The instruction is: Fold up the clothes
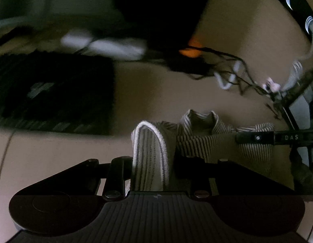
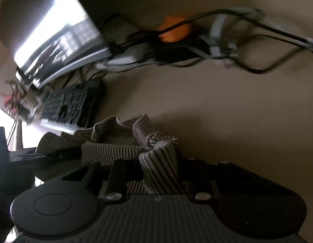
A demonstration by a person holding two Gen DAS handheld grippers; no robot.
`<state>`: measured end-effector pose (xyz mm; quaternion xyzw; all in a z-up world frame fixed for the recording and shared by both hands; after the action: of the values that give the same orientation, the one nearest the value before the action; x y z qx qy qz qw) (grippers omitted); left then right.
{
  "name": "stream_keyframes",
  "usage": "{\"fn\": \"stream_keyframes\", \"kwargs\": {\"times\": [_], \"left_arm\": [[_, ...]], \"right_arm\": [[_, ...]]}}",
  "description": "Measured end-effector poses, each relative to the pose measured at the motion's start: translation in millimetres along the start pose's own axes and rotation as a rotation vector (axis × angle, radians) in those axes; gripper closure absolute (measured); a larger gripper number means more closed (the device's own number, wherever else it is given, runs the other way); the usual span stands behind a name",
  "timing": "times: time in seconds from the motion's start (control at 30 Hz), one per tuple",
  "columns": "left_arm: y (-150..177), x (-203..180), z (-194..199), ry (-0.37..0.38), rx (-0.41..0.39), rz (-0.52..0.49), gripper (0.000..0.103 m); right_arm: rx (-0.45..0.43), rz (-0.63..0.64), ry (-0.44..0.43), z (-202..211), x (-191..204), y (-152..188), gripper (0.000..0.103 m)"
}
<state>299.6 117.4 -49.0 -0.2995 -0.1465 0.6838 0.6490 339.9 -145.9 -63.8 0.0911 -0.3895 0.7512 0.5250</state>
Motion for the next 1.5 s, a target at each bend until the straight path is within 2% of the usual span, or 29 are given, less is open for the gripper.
{"fn": "stream_keyframes", "kwargs": {"times": [0.2,0.37,0.43,0.53,0.6,0.67,0.8,0.87,1.0,1.07,1.17,1.23,1.3,1.33,1.43,1.5], "left_arm": [[-48,-67,-40,0.073,-0.020,-0.104,0.075],[-92,-122,-28,0.150,-0.121,-0.202,0.075],[-96,-135,-14,0.152,-0.150,-0.241,0.075],[-80,-134,18,0.171,-0.165,-0.287,0.075],[-57,-122,45,0.180,-0.174,-0.314,0.075],[-30,-102,64,0.157,-0.160,-0.307,0.075],[28,-51,84,0.103,-0.083,-0.247,0.073],[52,-29,91,0.099,-0.061,-0.223,0.071],[74,-7,113,0.099,-0.081,-0.212,0.054],[79,3,128,0.112,-0.088,-0.204,0.049],[85,10,147,0.092,-0.106,-0.202,0.049],[86,16,154,0.071,-0.119,-0.169,0.048],[85,22,156,0.051,-0.120,-0.119,0.047],[84,25,157,0.044,-0.117,-0.099,0.046],[83,27,158,0.025,-0.115,-0.062,0.041],[84,26,159,0.012,-0.114,-0.045,0.036]], "right_arm": [[-0.105,-0.133,0.050,45,-56,-4,0.081],[-0.213,-0.126,0.032,89,-68,-21,0.082],[-0.239,-0.098,0.023,104,-63,-21,0.082],[-0.255,-0.094,-0.002,121,-51,-9,0.082],[-0.256,-0.073,-0.025,133,-35,7,0.082],[-0.240,-0.039,-0.057,145,-14,30,0.082],[-0.136,0.072,-0.085,148,36,85,0.085],[-0.067,0.111,-0.059,137,54,113,0.085],[0.046,0.157,0.023,112,76,162,0.086],[0.064,0.164,0.072,106,79,178,0.085],[0.047,0.189,0.130,117,88,190,0.084],[0.007,0.255,0.167,132,100,189,0.070],[-0.058,0.375,0.209,139,122,183,0.035],[-0.093,0.454,0.228,141,137,180,0.026],[-0.137,0.674,0.255,128,174,167,0.020],[-0.120,0.805,0.262,102,195,155,0.019]]}}
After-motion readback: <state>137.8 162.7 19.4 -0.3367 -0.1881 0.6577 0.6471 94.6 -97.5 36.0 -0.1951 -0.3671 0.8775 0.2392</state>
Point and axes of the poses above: each gripper's, at about its wrist camera, not at the fingertips, and z roughly against the way its jaws point, x to its left, y to its underside, the point moved 2 cm from there along -z, roughly the way its jaws point, and after that the axes turned 5 degrees about -y, right-handed, at the moved point
